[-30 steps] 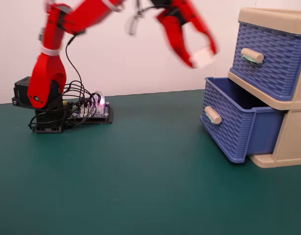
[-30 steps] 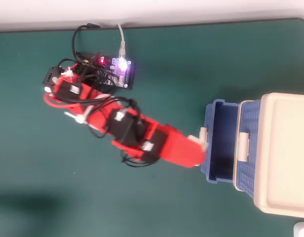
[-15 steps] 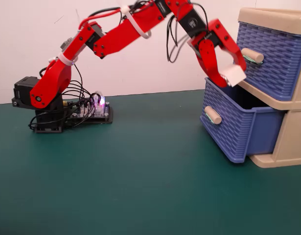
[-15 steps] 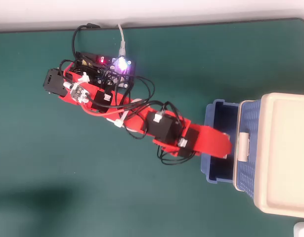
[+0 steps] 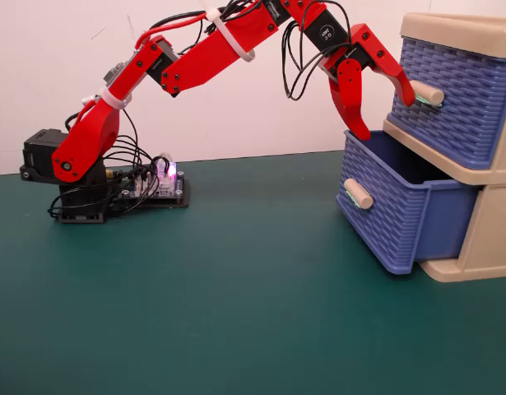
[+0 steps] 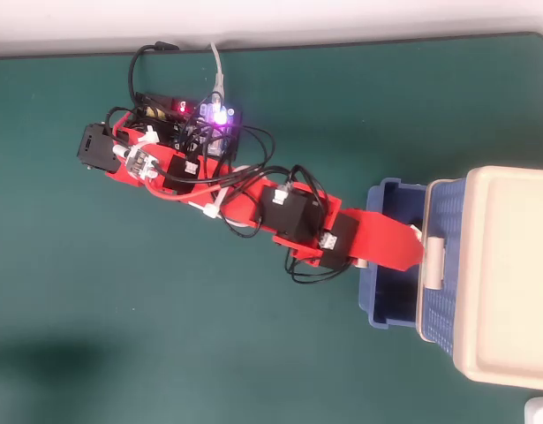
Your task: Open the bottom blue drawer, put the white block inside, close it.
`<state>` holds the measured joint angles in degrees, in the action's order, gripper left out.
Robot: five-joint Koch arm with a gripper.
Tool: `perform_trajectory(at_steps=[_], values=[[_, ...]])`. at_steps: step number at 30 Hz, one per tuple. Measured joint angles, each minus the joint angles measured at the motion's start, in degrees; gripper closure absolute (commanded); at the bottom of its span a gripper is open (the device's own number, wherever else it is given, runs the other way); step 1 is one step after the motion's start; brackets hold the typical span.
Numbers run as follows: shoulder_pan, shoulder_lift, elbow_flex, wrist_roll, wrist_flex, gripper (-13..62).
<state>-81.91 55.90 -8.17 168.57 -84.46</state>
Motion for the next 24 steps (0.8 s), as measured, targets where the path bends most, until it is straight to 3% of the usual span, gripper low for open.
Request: perform_trajectory(at_steps=[8,14,24], values=[[3.9,4.7,0.1,-6.8,-23.3,15.5],[6.1,1.0,-4.0,-15.2,-24.2,15.5],[5.0,-7.0,-4.0,-16.8,-19.3,15.3]])
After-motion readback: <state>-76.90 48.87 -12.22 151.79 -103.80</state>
